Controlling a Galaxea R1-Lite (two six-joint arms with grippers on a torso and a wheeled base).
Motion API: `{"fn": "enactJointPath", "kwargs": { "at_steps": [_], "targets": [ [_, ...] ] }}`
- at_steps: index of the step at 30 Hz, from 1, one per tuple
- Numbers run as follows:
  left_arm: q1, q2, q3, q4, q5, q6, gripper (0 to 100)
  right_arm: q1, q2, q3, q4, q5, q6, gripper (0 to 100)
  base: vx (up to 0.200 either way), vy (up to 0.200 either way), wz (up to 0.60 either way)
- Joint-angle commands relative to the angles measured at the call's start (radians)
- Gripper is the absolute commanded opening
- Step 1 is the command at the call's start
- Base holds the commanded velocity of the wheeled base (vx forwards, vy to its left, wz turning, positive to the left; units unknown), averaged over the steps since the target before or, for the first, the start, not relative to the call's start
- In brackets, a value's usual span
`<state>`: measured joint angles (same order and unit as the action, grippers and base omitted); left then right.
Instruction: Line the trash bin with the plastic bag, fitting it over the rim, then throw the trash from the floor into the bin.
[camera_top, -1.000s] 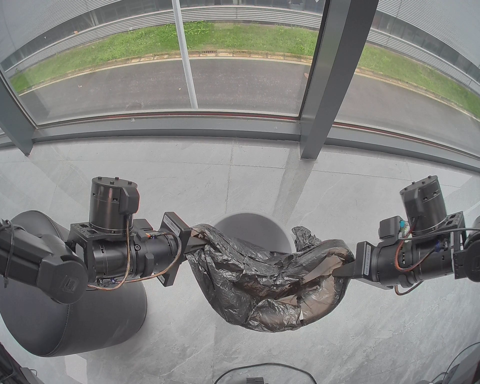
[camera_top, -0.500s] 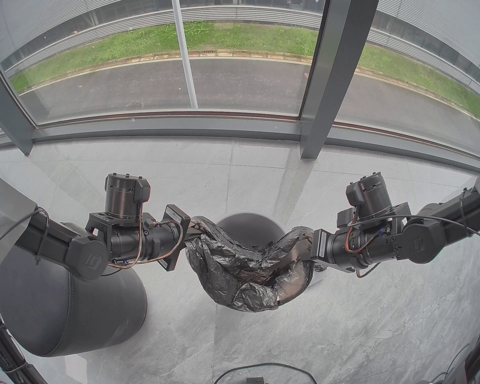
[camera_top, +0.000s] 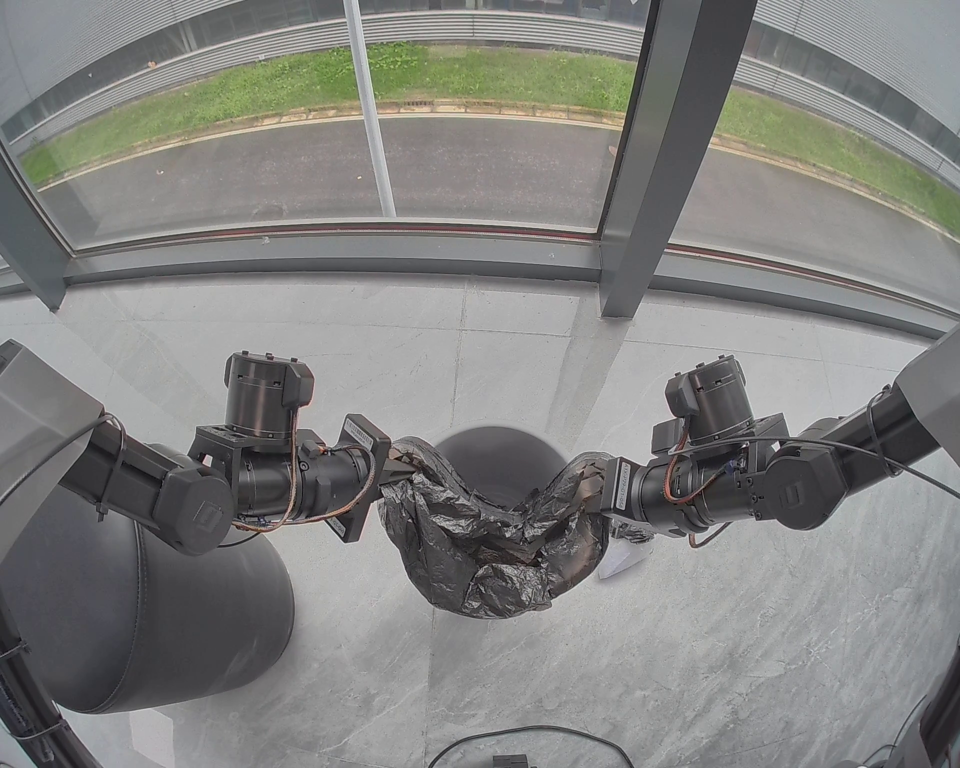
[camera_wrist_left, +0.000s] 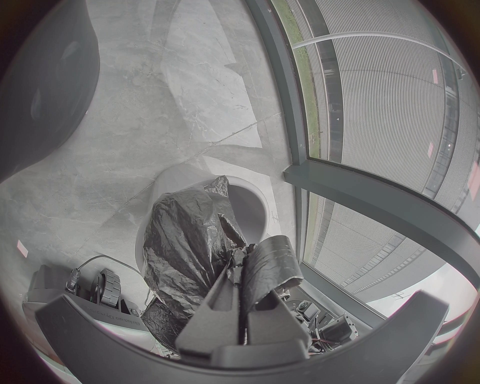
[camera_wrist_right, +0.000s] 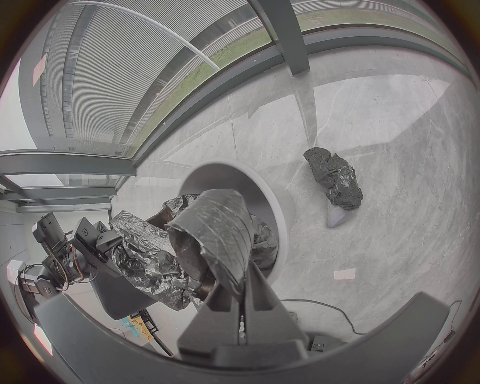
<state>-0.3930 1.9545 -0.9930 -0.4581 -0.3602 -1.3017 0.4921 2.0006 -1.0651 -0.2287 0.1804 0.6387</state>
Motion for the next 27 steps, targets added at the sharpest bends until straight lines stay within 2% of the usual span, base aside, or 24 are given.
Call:
{"fn": "enactJointPath", "kwargs": {
  "at_steps": [1,7,18,27],
  "targets": [
    [0.005,0.007,-0.019,-0.001,-0.006,-0.001,0,-0.001,0.035,-0.036,0.0,0.001,-0.002,0,0.0,0.0,0.0],
    [0.006,0.023,-0.032,0.001,-0.006,0.002,0,0.0,0.056,-0.045,0.0,0.004,-0.021,0,0.0,0.0,0.0],
    [0.0,0.034,0.033,0.002,-0.006,0.002,0,0.008,0.033,0.071,-0.012,0.007,-0.024,0,0.0,0.0,0.0],
    [-0.01,-0.017,0.062,0.004,-0.006,0.001,0,0.008,-0.022,0.097,-0.012,0.01,-0.022,0,0.0,0.0,0.0]
  ]
}}
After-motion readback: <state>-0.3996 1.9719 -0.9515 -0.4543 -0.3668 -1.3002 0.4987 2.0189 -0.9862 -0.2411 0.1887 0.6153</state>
